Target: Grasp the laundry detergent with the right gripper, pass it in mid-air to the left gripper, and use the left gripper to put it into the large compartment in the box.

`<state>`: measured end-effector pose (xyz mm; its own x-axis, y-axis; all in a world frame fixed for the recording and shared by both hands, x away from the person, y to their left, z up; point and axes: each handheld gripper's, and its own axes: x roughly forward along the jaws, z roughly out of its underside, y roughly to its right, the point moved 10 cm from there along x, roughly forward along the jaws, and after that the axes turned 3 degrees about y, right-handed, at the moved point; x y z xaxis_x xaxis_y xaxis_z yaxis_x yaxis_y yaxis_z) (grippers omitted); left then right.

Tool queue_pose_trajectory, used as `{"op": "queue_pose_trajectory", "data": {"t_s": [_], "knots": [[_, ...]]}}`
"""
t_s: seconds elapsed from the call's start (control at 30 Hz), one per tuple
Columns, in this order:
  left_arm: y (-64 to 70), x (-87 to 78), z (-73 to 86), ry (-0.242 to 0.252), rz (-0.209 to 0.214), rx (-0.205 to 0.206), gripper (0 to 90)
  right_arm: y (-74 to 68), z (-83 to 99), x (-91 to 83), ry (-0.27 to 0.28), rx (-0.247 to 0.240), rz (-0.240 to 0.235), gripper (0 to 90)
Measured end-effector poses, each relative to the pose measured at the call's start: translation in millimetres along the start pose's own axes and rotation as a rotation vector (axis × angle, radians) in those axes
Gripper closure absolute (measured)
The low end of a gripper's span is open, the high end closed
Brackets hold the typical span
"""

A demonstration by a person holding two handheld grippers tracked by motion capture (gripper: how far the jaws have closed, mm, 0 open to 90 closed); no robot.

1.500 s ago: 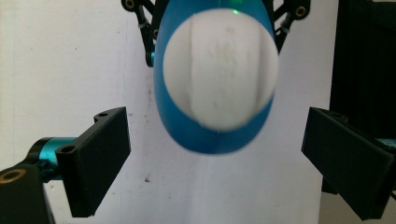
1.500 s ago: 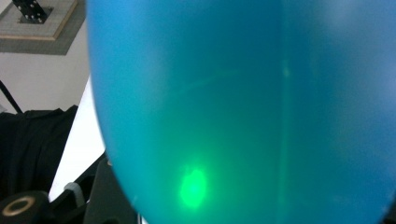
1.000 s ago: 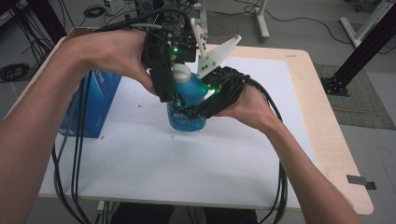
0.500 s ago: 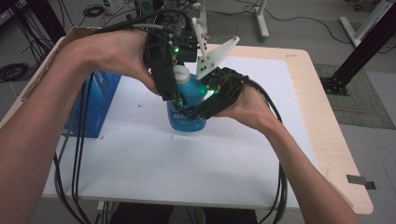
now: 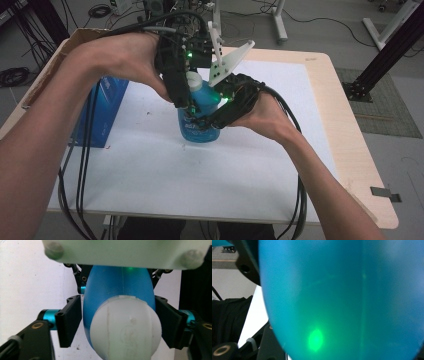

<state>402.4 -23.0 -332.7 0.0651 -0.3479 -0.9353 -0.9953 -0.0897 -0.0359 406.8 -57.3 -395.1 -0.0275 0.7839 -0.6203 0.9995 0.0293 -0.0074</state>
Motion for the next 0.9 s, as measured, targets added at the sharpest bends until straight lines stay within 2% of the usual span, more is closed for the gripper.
{"op": "queue_pose_trajectory", "data": {"t_s": [0.3, 0.47, 0.6, 0.63, 0.9], "knots": [[-0.6, 1.9, 0.1, -0.008, -0.005, 0.007, 29.9, -0.6, 0.7, 1.2, 0.0, -0.001, -0.002, 45.0], [0.0, 1.6, -0.1, -0.012, -0.009, 0.025, 37.6, -0.1, 1.6, 0.6, 0.004, 0.006, -0.003, 45.0], [0.8, 1.2, -0.5, -0.01, -0.014, 0.031, 38.0, 0.3, 1.9, 0.7, 0.007, 0.002, 0.002, 44.9], [1.0, 1.1, -0.9, -0.009, -0.015, 0.029, 38.1, -1.6, 1.6, 0.1, 0.01, 0.011, -0.01, 44.9], [2.1, 2.3, -3.0, -0.013, -0.012, 0.021, 38.3, -2.9, 3.0, 0.6, 0.037, 0.019, -0.018, 43.7]]}}
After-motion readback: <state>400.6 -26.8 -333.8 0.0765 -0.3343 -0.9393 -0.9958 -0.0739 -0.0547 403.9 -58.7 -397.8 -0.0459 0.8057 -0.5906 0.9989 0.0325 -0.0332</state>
